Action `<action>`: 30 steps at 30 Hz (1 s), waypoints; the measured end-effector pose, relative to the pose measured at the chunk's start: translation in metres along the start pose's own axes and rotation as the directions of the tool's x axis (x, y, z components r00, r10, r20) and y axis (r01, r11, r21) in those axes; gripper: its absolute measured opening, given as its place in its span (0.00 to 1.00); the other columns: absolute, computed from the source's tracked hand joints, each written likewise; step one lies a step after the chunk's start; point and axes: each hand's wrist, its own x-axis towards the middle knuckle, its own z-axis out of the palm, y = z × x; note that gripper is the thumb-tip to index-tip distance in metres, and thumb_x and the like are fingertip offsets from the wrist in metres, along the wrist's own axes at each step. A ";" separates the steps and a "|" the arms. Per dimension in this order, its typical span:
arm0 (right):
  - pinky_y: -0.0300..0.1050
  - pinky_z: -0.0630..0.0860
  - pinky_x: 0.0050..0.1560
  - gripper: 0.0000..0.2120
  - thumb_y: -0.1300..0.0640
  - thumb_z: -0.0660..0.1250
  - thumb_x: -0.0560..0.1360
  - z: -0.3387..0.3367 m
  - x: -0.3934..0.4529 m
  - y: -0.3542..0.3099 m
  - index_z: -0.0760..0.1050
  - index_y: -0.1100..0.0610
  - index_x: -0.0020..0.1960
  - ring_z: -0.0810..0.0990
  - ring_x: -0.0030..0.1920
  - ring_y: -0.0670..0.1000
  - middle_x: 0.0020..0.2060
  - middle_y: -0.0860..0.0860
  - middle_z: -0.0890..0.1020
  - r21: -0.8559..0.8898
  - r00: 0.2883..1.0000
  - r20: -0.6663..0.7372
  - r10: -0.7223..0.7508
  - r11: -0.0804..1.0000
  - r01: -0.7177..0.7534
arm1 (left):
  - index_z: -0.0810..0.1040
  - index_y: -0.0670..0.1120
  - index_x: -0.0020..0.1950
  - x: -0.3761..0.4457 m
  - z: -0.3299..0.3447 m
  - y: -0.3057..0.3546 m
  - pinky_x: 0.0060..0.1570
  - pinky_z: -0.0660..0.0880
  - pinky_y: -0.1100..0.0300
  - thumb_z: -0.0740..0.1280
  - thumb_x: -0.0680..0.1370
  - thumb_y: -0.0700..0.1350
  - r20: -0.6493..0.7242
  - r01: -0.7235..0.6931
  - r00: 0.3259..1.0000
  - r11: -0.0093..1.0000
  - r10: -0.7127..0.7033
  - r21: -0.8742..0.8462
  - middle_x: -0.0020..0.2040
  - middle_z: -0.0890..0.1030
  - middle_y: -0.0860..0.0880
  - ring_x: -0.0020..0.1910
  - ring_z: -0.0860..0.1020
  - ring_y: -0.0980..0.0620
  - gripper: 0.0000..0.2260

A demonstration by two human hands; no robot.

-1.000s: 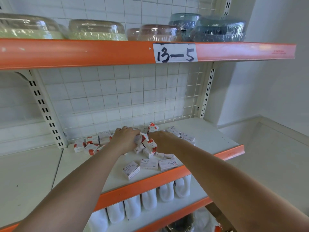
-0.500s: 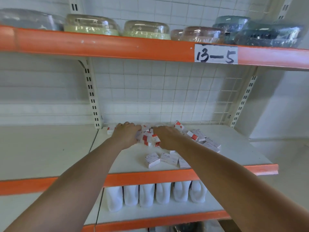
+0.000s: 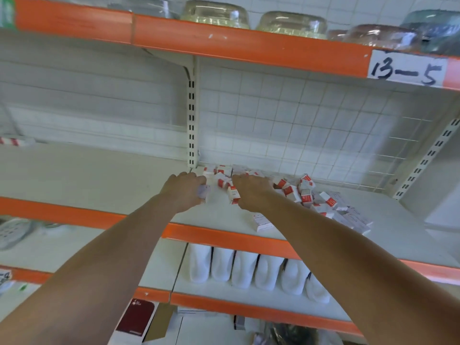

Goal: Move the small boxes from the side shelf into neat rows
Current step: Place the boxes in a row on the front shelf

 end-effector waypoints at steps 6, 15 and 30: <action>0.48 0.73 0.46 0.23 0.59 0.66 0.74 -0.016 0.012 -0.053 0.64 0.57 0.67 0.77 0.58 0.56 0.59 0.54 0.75 -0.006 1.000 0.012 -0.002 1.000 0.003 | 0.70 0.47 0.62 -0.027 0.001 -0.049 0.54 0.67 0.54 0.64 0.78 0.52 -0.034 0.002 0.999 1.000 -0.002 0.015 0.57 0.76 0.47 0.60 0.72 0.45 0.16; 0.46 0.70 0.41 0.19 0.59 0.66 0.75 -0.041 0.030 -0.152 0.65 0.58 0.63 0.77 0.54 0.56 0.56 0.54 0.76 0.003 1.000 0.002 0.006 1.000 -0.006 | 0.71 0.47 0.61 -0.071 -0.004 -0.142 0.52 0.68 0.55 0.65 0.77 0.54 -0.061 -0.017 0.998 1.000 0.017 0.001 0.56 0.78 0.47 0.58 0.73 0.45 0.17; 0.47 0.69 0.41 0.19 0.59 0.67 0.74 -0.069 0.070 -0.290 0.66 0.57 0.63 0.78 0.54 0.56 0.54 0.54 0.76 0.041 0.998 -0.035 0.054 0.998 -0.052 | 0.72 0.47 0.59 -0.125 0.000 -0.274 0.47 0.65 0.56 0.66 0.75 0.50 -0.104 0.025 0.994 0.998 -0.030 -0.049 0.52 0.78 0.48 0.55 0.73 0.45 0.14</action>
